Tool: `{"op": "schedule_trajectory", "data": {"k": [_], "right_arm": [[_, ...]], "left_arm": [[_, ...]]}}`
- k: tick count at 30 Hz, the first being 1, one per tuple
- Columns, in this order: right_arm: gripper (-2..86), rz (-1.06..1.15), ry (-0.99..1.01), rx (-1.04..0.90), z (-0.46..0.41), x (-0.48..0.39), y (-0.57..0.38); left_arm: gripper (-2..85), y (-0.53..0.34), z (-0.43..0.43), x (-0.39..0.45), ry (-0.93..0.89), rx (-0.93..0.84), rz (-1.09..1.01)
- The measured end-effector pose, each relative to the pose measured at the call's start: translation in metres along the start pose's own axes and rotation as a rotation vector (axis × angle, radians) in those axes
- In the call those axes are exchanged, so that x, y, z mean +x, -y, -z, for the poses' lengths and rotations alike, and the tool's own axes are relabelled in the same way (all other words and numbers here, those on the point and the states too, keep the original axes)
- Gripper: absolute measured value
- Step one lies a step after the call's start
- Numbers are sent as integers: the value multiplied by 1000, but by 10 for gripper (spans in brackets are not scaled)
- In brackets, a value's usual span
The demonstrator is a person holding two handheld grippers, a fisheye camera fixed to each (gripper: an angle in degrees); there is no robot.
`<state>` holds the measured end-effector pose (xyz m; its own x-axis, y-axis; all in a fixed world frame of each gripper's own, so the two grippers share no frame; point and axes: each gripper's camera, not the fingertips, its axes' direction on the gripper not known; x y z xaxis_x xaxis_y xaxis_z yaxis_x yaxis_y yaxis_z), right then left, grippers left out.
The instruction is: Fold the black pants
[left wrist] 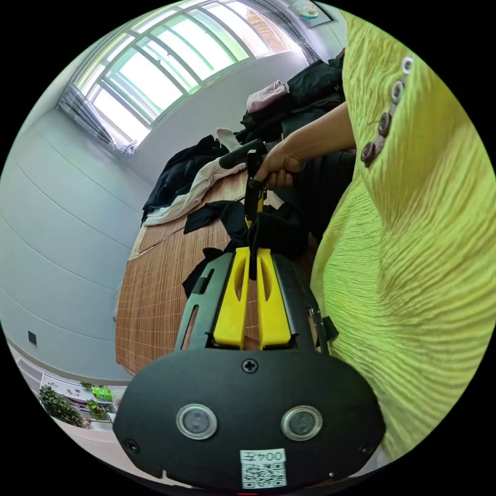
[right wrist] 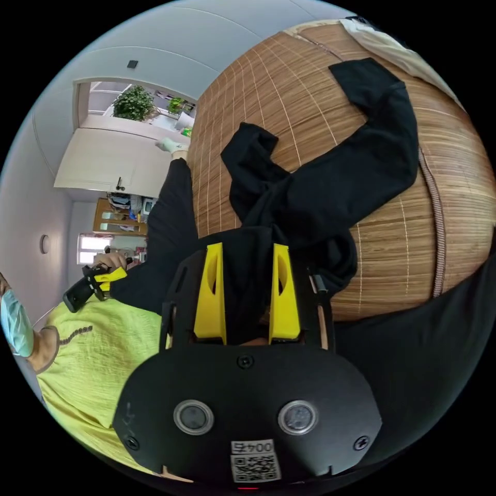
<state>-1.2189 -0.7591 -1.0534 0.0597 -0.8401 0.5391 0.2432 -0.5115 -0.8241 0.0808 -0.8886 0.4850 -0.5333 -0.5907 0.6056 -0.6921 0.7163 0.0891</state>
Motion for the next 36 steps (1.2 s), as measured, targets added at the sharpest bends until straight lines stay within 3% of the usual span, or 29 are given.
{"op": "schedule_trajectory", "data": {"k": [5, 10, 16, 20, 27, 30, 36], "right_arm": [[41, 26, 42, 0, 21, 17, -28], [23, 141, 102, 301, 131, -7, -75], [15, 526, -110, 753, 326, -135, -131], [12, 720, -322, 890, 413, -232, -174], [9, 881, -535, 1002, 536, -356, -257], [3, 939, -614, 1069, 570, -388, -301], [-3, 970, -670, 1154, 630, -419, -372]], "left_arm": [[11, 15, 18, -8, 49, -51, 86], [12, 23, 50, -69, 252, -150, 322], [14, 72, 177, -198, 333, 20, 538], [15, 123, 300, -264, 412, 186, 646], [19, 208, 463, -282, 654, 266, 616], [17, 252, 529, -255, 853, 252, 516], [15, 298, 602, -224, 849, 191, 453]]}}
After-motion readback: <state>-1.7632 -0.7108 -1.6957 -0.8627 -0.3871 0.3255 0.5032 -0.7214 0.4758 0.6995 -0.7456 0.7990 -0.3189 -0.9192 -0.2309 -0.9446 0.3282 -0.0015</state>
